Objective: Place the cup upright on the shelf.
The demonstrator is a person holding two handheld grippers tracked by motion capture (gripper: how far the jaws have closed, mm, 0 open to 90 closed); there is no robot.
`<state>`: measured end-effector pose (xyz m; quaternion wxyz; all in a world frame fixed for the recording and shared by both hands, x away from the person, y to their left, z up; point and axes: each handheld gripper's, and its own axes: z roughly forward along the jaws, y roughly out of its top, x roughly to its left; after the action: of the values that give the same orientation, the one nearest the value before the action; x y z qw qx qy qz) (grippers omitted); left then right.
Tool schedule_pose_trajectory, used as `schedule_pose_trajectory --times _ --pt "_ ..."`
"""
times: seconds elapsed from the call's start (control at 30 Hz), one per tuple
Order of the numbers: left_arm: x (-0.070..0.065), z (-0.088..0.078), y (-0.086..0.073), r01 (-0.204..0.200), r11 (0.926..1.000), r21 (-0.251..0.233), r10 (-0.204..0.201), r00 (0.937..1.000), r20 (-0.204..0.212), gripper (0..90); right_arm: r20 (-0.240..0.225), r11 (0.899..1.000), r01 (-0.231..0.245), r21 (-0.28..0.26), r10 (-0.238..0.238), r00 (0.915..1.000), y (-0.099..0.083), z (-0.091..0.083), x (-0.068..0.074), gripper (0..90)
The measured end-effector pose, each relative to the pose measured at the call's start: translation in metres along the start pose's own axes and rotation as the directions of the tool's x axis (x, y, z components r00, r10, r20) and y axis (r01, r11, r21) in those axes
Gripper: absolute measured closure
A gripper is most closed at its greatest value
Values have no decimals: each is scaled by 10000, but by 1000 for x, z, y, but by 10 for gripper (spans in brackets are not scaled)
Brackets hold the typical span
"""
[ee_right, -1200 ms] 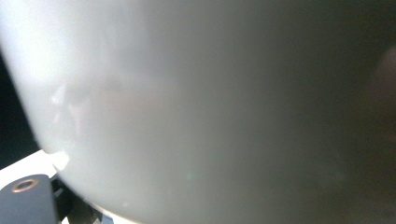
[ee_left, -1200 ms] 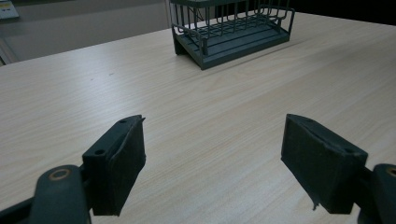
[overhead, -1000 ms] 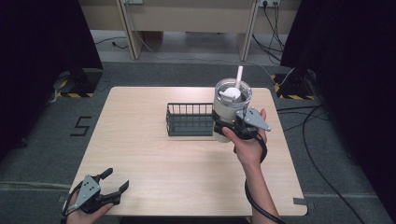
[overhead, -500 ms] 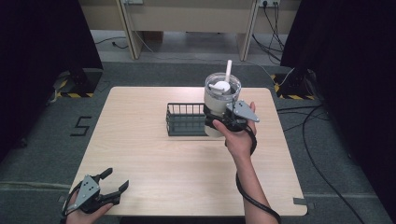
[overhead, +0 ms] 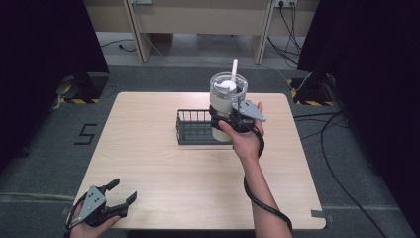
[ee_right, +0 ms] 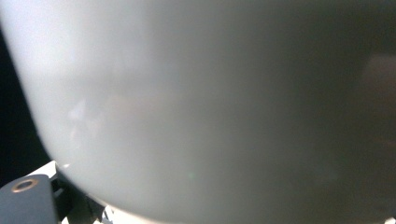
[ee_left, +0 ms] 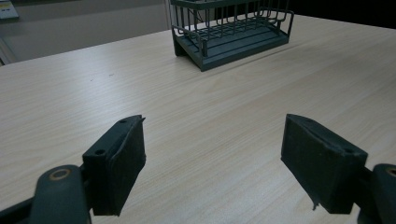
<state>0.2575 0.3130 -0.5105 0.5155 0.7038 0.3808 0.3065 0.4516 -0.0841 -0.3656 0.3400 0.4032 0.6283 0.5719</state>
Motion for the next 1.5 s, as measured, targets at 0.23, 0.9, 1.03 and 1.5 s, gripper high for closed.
schedule_pose_trajectory --times 0.23,0.9,1.03,1.5 --pt "0 0 0 9 10000 -25 -9 10000 9 210 -70 10000 4 34 -4 10000 4 13 5 99" --pt "1 1 -1 80 10000 -14 -80 10000 17 212 -28 9992 107 374 -106 9999 9 57 8 98" --pt "1 1 -1 68 10000 0 -68 10000 31 212 -37 9991 13 417 -11 10000 8 64 8 98" --pt "1 1 -1 84 10000 19 -84 9999 82 213 -11 9971 -92 754 93 10000 -3 93 10 93"
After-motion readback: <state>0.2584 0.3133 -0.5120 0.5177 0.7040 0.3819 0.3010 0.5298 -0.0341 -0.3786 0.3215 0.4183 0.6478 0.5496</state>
